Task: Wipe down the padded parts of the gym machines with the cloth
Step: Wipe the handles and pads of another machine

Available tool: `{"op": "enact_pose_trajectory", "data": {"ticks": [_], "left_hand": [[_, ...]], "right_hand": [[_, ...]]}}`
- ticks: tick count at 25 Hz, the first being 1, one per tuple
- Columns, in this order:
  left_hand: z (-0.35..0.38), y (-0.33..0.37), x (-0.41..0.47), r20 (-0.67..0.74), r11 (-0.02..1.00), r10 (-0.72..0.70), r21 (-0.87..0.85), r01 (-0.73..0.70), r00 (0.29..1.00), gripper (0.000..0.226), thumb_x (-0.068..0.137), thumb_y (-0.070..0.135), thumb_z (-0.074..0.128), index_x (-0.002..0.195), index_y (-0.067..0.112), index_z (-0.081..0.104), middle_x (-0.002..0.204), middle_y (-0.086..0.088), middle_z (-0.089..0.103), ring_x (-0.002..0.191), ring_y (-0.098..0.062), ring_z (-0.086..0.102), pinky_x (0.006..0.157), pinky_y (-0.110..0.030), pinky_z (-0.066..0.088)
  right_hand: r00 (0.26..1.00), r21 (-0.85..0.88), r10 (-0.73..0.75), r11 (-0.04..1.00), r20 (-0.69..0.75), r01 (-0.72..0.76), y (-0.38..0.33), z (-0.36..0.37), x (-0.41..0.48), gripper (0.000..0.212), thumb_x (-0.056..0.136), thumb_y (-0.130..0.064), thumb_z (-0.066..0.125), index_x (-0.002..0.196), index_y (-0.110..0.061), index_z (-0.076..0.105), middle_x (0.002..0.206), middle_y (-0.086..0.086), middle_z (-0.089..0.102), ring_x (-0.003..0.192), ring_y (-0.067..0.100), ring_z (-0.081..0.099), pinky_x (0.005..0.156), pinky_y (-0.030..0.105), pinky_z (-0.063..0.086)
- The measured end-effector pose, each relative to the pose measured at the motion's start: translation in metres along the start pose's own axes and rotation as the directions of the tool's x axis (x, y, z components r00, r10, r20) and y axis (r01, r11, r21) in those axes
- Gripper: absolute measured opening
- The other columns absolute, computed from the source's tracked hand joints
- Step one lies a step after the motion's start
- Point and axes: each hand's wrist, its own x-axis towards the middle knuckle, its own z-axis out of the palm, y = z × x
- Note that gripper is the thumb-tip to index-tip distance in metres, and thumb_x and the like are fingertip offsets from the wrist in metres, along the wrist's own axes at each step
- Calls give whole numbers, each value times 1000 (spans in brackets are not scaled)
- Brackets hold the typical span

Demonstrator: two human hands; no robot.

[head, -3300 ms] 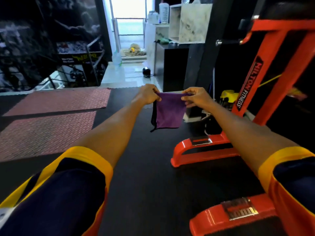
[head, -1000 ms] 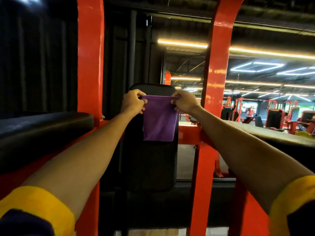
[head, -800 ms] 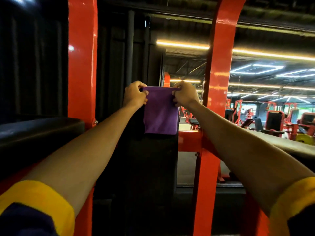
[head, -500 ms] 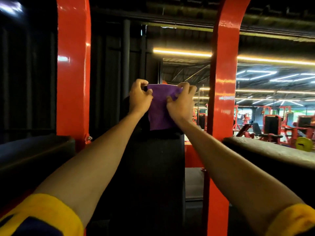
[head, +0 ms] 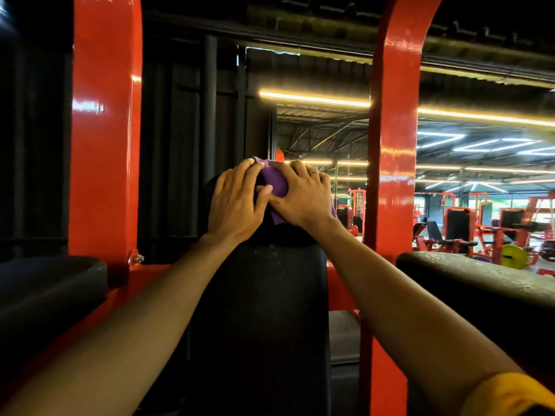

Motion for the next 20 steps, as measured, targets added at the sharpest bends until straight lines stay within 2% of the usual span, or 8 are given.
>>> {"op": "enact_pose_trajectory", "data": {"ticks": [4,6,9,11,12,14,17,20], "left_hand": [[1,3,1,78,985,-30,173,16,997,61,104,42,25,152,8,39,150,-16,49,143,-29,41,125,-45,22],[6,4,-1,133,960,-30,280,-9,991,64,103,42,21,155,8,35,154,-15,45,147,-29,35,126,-46,17],[8,0,1,161,948,-17,316,-35,987,67,100,44,29,155,6,32,157,-15,41,150,-30,31,127,-45,12],[8,-2,0,159,947,-5,317,-47,987,70,98,45,40,154,4,33,157,-16,41,150,-30,30,128,-45,12],[8,-3,0,151,948,-4,316,-44,989,69,99,45,40,154,3,33,156,-17,41,150,-30,30,128,-45,13],[7,-1,1,145,948,-18,317,-30,989,64,103,42,32,154,4,32,158,-16,39,151,-29,29,128,-45,11],[8,2,1,136,944,-29,330,-18,990,62,103,37,23,154,4,35,157,-17,41,150,-30,30,127,-46,14],[7,4,2,142,938,-45,347,-7,989,62,102,37,22,153,4,36,156,-17,42,150,-29,31,127,-46,14]], "right_hand": [[948,313,297,895,111,-318,27,-12,-3,63,88,-82,41,127,-35,56,125,-4,59,109,26,62,90,45,49],[916,338,375,852,140,-400,24,-8,-5,58,91,-78,42,123,-32,59,121,-2,61,106,26,63,86,42,48],[973,126,229,966,-24,-224,-9,-6,19,52,96,-70,39,120,-32,65,121,1,69,111,32,63,95,47,45],[999,29,23,999,-35,-22,-19,-10,30,52,98,-68,39,120,-30,67,119,2,71,110,31,65,93,45,45],[1000,35,4,999,-14,-4,-15,-11,30,53,99,-69,39,118,-28,67,116,2,72,107,31,66,89,43,47],[990,131,140,982,-10,-138,5,-10,18,56,96,-73,37,111,-27,65,107,2,71,98,29,67,82,40,50],[903,387,427,826,47,-410,13,-7,-5,56,92,-79,38,106,-29,59,101,-2,64,93,25,65,86,45,52],[824,461,556,706,109,-538,3,-7,-42,63,95,-73,44,137,-26,47,124,0,59,110,25,62,88,37,42]]}}
